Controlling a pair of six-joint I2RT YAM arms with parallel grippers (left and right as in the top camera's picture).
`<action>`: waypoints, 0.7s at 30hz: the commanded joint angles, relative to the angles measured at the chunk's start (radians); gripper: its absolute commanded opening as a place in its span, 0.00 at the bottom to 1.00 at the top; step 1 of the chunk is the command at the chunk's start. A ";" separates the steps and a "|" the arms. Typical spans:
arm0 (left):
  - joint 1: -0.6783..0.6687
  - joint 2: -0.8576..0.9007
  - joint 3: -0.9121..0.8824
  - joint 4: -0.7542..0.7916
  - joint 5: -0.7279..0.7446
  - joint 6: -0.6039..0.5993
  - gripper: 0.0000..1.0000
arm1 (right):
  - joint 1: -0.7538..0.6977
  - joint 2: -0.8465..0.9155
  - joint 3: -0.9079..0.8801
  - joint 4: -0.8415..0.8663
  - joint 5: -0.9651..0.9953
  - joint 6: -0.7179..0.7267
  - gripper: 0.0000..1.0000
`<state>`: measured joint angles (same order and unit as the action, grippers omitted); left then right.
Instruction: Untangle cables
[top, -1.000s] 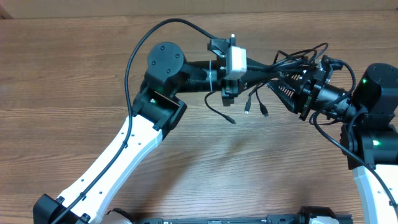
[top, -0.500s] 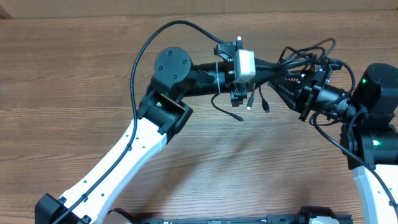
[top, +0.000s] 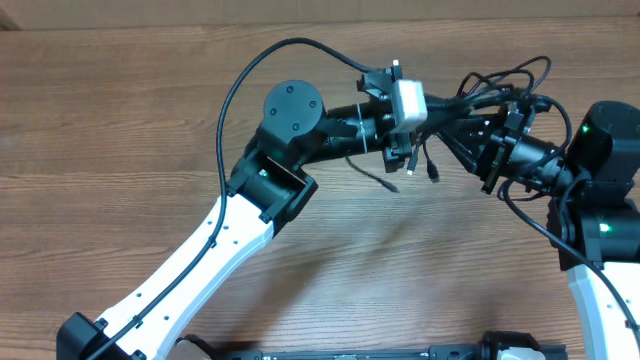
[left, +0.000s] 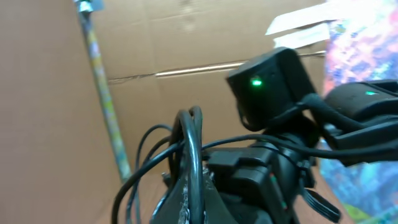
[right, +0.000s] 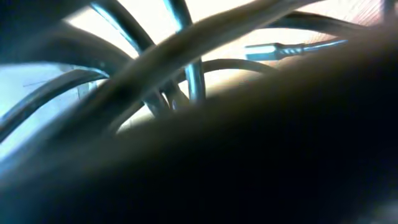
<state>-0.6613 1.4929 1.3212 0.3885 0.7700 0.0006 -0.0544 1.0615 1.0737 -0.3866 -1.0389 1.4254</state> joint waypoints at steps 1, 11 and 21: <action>0.005 -0.002 0.010 -0.070 -0.275 -0.028 0.04 | 0.003 -0.017 0.006 0.026 -0.091 -0.087 0.04; 0.034 -0.002 0.010 -0.156 -0.467 -0.166 0.04 | 0.003 -0.017 0.006 0.202 -0.209 -0.179 0.04; 0.034 -0.003 0.010 -0.098 -0.415 -0.271 0.04 | 0.003 -0.010 0.006 0.161 -0.118 -0.188 0.38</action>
<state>-0.6281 1.4944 1.3277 0.2409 0.3180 -0.1852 -0.0563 1.0557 1.0687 -0.2039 -1.2129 1.2346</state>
